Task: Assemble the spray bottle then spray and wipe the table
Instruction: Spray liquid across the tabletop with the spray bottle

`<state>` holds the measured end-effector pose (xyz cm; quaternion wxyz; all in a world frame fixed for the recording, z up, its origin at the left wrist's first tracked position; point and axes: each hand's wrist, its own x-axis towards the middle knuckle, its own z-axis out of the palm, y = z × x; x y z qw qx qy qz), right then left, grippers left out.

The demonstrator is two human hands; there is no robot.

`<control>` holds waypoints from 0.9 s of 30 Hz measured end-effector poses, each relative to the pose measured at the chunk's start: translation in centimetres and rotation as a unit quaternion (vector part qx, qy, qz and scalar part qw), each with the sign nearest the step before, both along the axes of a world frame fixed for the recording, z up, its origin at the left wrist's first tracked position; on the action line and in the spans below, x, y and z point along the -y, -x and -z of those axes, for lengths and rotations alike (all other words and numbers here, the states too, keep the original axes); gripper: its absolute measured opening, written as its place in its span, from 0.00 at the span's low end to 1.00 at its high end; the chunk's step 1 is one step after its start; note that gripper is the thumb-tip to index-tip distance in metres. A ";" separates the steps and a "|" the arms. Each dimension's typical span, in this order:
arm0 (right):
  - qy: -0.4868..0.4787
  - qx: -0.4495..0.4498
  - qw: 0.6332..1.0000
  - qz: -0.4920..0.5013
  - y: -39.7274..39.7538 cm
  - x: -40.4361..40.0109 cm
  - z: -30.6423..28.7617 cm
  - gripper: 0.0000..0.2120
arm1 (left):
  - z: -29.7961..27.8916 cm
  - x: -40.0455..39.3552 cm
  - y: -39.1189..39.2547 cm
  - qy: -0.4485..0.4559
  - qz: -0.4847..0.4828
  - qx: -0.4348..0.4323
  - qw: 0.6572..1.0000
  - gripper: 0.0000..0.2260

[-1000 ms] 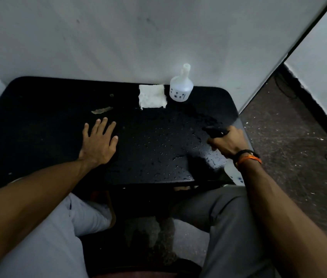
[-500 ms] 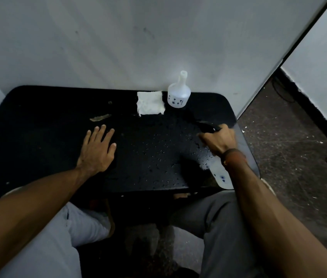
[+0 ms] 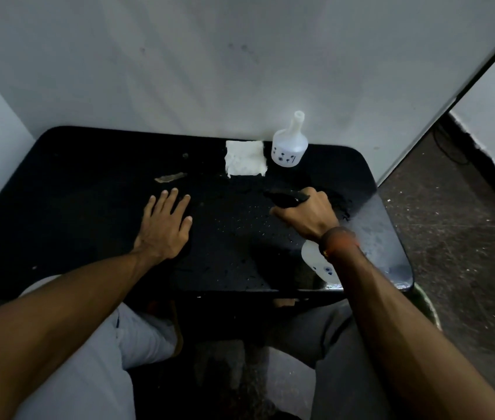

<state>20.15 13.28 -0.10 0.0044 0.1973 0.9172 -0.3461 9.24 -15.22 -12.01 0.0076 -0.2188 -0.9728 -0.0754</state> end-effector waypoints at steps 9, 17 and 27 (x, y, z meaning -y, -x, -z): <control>-0.063 0.106 0.985 -0.117 -1.1 0.6 0.2 0.12 | 0.1 0.0 0.0 -0.005 0.006 -0.003 1.000 0.26; -0.007 0.093 0.988 -0.119 -1.6 0.1 0.0 0.11 | 0.2 -0.1 0.2 -0.009 0.008 -0.002 1.000 0.26; 0.057 -0.089 0.992 -0.062 1.4 3.6 -1.3 0.03 | 0.3 -0.1 0.0 0.009 0.005 -0.010 1.000 0.27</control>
